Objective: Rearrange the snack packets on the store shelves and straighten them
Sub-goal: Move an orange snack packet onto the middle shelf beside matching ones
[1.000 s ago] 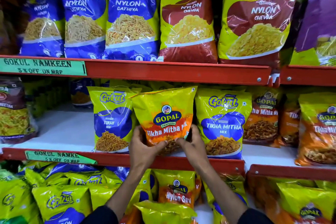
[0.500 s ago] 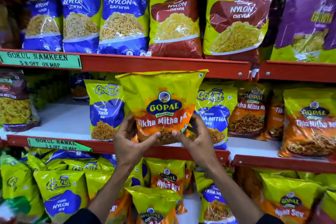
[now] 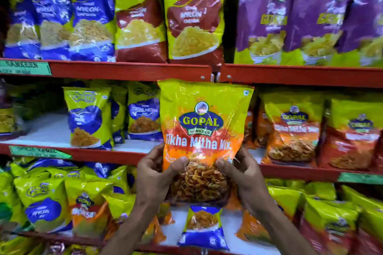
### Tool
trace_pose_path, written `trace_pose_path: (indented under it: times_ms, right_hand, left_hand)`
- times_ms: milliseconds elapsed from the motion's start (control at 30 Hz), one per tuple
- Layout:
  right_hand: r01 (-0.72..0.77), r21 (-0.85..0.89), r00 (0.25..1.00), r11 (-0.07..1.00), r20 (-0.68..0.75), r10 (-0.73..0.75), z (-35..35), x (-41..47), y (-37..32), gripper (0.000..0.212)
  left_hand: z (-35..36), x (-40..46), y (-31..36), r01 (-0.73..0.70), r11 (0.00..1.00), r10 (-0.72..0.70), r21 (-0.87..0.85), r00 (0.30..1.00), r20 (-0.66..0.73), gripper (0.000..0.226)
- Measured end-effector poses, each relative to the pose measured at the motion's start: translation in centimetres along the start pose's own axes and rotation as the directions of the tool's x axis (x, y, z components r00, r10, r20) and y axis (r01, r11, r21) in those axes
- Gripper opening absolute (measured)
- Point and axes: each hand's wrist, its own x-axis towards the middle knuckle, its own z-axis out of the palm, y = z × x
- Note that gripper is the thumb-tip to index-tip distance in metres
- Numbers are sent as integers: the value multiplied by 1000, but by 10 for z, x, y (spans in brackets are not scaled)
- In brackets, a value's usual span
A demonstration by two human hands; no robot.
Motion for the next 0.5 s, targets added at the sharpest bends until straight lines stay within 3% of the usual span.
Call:
trace_pose_path:
  times_ms: [200,500]
  right_hand:
    - [-114,10,993,993,23,114,-51,-37,2,80]
    - [-144,45,986,989,-77,147,-67,-38,10,85]
  left_hand:
    - [50,-42,-24,215,976,-216,-29,976,-11,50]
    - [59,-40,-25,302,951,-308,60,942,136,39]
